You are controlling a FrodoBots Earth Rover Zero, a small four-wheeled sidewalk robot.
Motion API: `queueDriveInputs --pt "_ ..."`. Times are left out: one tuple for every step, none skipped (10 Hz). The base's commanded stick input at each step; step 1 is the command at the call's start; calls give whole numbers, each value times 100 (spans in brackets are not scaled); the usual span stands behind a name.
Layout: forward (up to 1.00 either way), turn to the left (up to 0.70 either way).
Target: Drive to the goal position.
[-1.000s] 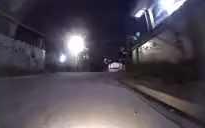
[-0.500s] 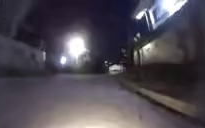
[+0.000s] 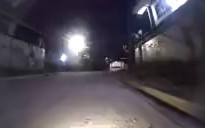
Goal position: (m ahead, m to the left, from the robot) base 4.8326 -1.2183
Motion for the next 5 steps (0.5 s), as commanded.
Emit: queueDriveInputs --pt "50 0" --pt "50 -30" --pt "50 -50" --pt "50 -50" --pt "50 -50"
